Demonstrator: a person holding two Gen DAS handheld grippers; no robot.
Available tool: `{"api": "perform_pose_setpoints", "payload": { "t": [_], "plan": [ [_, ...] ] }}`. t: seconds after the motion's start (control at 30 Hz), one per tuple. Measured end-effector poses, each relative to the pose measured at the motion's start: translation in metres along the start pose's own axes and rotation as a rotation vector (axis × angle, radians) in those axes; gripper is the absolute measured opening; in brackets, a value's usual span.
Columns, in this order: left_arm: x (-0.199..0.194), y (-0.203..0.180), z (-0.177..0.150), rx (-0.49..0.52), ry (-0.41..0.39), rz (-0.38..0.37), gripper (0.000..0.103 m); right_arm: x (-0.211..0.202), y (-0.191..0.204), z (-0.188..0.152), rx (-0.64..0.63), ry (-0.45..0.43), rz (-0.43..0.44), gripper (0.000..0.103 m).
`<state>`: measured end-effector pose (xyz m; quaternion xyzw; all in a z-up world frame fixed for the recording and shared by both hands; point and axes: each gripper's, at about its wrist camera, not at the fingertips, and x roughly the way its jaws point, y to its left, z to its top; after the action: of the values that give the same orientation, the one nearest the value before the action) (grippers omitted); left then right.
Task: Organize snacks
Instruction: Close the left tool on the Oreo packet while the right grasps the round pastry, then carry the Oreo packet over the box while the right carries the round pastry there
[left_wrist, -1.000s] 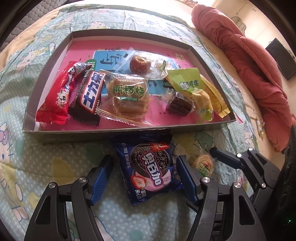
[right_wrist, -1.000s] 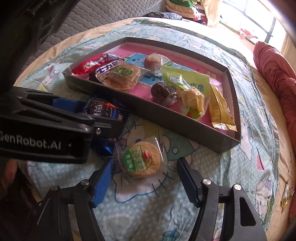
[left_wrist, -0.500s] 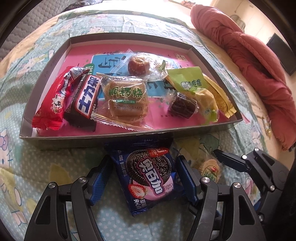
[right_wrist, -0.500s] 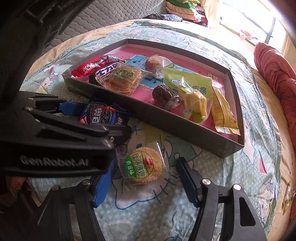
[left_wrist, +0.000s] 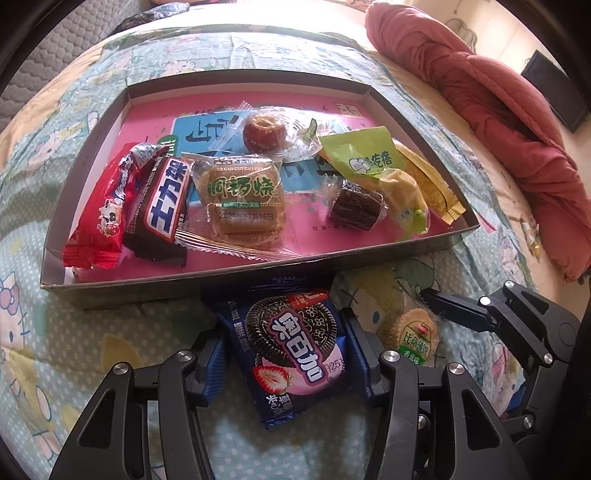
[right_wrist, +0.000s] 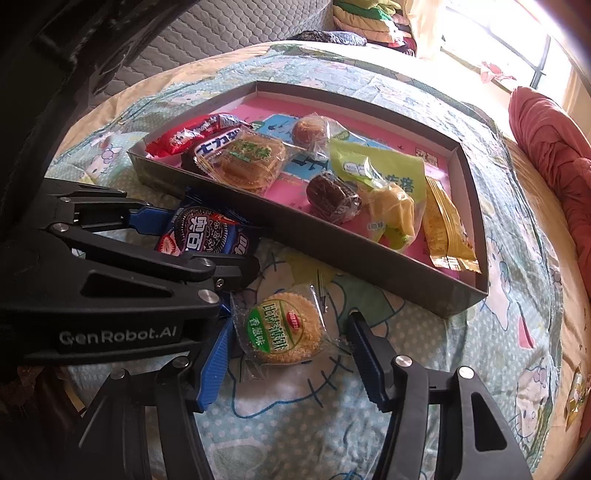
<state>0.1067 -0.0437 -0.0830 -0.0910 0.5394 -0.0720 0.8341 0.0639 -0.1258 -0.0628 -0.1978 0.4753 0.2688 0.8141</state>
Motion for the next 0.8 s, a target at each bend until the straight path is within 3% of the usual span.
{"api": "perform_pose_setpoints", "payload": {
  "t": [0.17, 0.5, 0.8],
  "plan": [
    [-0.011, 0.003, -0.002, 0.005, -0.016, -0.017, 0.052, -0.004, 0.002, -0.002, -0.004, -0.010, 0.021, 0.055],
    [-0.022, 0.014, -0.002, -0.025, -0.030, -0.033, 0.052, -0.010, -0.017, -0.003, 0.099, -0.015, 0.073, 0.054],
    [-0.037, 0.016, -0.004, -0.021, -0.059, -0.026, 0.052, -0.021, -0.022, -0.004, 0.119, -0.055, 0.115, 0.054]
  ]
}}
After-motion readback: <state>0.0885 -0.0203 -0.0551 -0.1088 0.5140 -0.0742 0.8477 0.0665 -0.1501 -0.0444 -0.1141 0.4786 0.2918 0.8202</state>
